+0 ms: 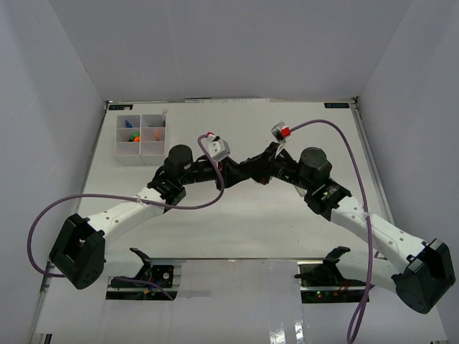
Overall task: Sort the stationery into containers
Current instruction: Pick up the pen from the center of the board.
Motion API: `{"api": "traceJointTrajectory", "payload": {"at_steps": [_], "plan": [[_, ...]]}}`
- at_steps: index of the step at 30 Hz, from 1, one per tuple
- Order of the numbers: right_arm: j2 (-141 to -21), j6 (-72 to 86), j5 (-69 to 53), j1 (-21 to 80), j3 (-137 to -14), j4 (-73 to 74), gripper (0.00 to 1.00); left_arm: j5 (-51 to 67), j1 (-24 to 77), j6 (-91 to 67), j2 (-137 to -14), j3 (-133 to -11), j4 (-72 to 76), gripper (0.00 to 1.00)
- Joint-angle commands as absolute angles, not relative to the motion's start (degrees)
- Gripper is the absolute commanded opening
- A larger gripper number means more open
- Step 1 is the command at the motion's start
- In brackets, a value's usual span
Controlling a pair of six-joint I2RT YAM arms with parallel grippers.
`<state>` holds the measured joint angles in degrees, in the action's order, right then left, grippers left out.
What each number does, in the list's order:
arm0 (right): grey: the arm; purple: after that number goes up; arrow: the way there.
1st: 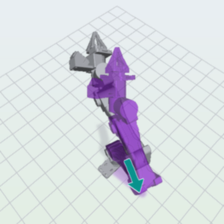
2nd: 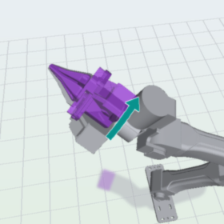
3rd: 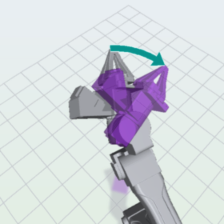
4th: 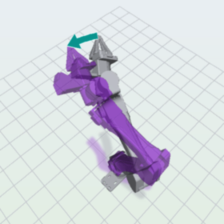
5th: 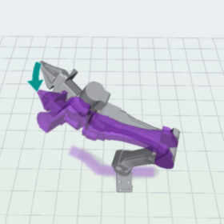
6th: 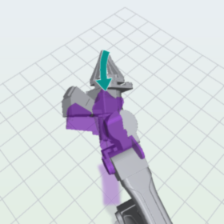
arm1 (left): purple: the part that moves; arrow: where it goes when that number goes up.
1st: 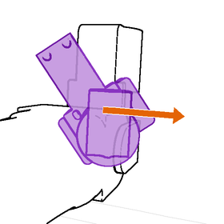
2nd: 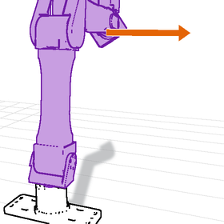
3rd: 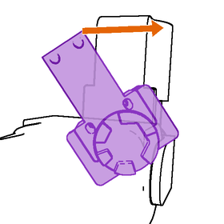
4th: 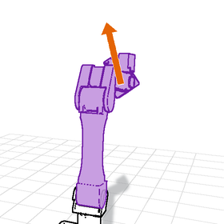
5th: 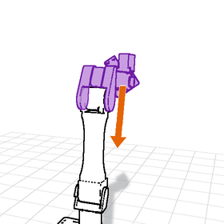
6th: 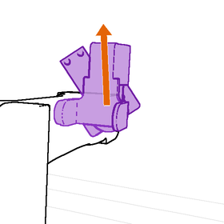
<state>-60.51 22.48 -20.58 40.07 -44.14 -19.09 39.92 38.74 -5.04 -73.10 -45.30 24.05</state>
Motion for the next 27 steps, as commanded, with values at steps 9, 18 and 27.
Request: {"api": "traceJointTrajectory", "payload": {"at_steps": [9, 18, 27], "plan": [[-60.2, 22.3, -21.2, 39.7, -43.8, -22.9, 0.08, 42.0, 38.8, -6.3, -73.0, -47.3, 24.7, 0.09], [-58.6, 21.2, -18.7, 39.6, -42.9, -22.9, 0.32, 40.6, 38.8, -6.5, -71.6, -45.6, 24.3, 0.00], [-54.5, 16.7, -14.3, 37.1, -43.2, -15.1, 0.87, 33.9, 38.5, -6.4, -70.7, -44.3, 19.2, 0.00]]}}
